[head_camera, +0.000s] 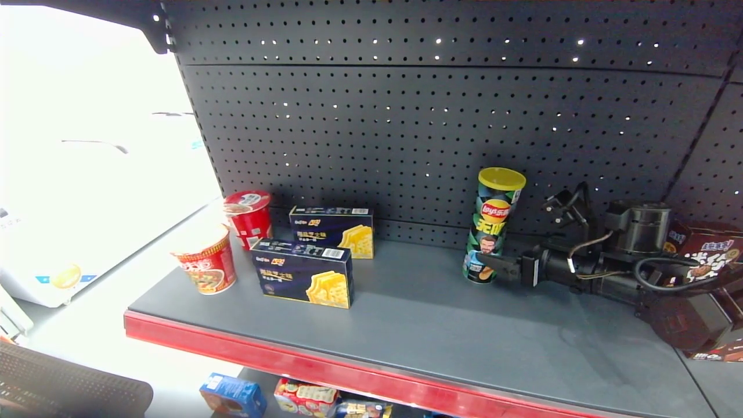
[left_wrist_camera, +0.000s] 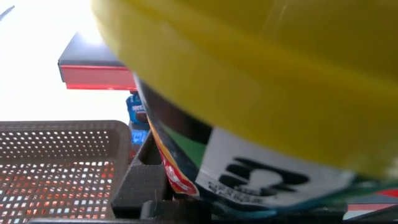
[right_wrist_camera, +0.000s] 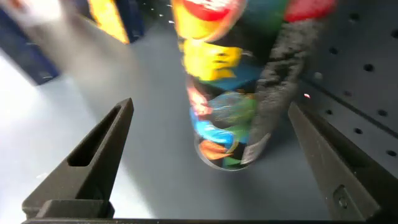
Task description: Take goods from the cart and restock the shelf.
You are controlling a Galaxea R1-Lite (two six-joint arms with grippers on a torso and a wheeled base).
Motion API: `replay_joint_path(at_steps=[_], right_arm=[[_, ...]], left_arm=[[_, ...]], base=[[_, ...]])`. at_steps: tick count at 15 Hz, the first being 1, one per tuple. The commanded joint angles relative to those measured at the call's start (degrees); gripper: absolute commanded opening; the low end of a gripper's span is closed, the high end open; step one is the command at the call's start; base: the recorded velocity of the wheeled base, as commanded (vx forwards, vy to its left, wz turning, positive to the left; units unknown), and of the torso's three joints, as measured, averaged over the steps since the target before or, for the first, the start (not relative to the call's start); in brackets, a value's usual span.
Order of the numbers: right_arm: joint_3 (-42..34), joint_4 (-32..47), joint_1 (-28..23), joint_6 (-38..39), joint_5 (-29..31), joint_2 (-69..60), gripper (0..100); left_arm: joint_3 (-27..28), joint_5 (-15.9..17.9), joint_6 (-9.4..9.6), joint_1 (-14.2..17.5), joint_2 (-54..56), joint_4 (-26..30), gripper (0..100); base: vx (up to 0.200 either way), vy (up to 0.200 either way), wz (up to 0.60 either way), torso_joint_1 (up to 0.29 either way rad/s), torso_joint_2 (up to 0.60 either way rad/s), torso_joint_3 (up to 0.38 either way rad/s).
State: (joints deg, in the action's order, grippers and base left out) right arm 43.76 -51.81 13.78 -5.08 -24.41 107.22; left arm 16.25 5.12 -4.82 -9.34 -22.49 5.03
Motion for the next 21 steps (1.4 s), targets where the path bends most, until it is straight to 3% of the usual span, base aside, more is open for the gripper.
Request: replay_joint_path(at_steps=[1,10,11,21], right_arm=[[1.15,-0.22,0.2,-0.01,0.24,2.38,100],[4.75,-2.59,0.81,0.07,0.06,8.1,100],[4.66,-2.59,0.81,0.07,0.15,8.18,0],[-0.96,-1.89,0.02,-0.01,-0.38,-4.38,0]], left_arm=[[0.19,-0.11,-0.02,0.02,0.96,0.24,0],[0.01,-1.16,-1.25,0.02,2.28,0.41,0],[0.1,-1.25,-1.25,-0.07,2.28,0.41,0],[0.01,-1.34,-1.34,-0.07,2.72,0.41,0]], base=[[0.0,0.0,0.0,0.0,0.0,0.0],[0.0,0.0,0.0,0.0,0.0,0.0],[0.0,0.0,0.0,0.0,0.0,0.0],[0.0,0.0,0.0,0.0,0.0,0.0]])
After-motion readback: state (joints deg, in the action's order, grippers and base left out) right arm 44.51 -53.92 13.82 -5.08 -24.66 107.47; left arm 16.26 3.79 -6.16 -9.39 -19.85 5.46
